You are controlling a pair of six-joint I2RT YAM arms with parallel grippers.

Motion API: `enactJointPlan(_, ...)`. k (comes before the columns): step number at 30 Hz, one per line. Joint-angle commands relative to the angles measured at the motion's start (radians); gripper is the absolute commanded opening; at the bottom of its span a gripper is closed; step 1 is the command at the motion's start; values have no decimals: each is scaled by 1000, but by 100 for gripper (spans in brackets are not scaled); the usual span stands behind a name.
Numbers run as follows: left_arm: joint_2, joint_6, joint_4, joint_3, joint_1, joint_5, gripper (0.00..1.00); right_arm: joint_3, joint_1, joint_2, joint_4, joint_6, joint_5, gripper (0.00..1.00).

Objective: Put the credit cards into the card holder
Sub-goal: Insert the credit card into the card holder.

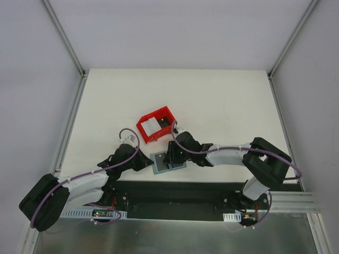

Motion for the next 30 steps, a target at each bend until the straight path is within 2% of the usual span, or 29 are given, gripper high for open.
enactJointPlan(1, 8, 4, -19, -8, 8, 1, 0, 45, 15, 21, 21, -3, -68, 33)
enactJointPlan(6, 11, 6, -16, -5, 8, 3, 0, 62, 15, 55, 38, 6, -102, 33)
enactJointPlan(10, 1, 3, -16, -11, 8, 4, 0, 64, 15, 30, 16, -19, -65, 33)
enactJointPlan(15, -27, 3, -27, -16, 8, 3, 0, 119, 29, -40, -191, -117, 70, 42)
enactJointPlan(20, -48, 10, -37, -7, 8, 12, 0, 252, 96, -5, -359, -201, 211, 49)
enactJointPlan(26, -93, 6, -44, -2, 8, 24, 0, 363, 173, 68, -483, -227, 326, 55)
enactJointPlan(30, -137, 12, -47, 1, 8, 33, 0, 386, 184, 88, -512, -229, 340, 57)
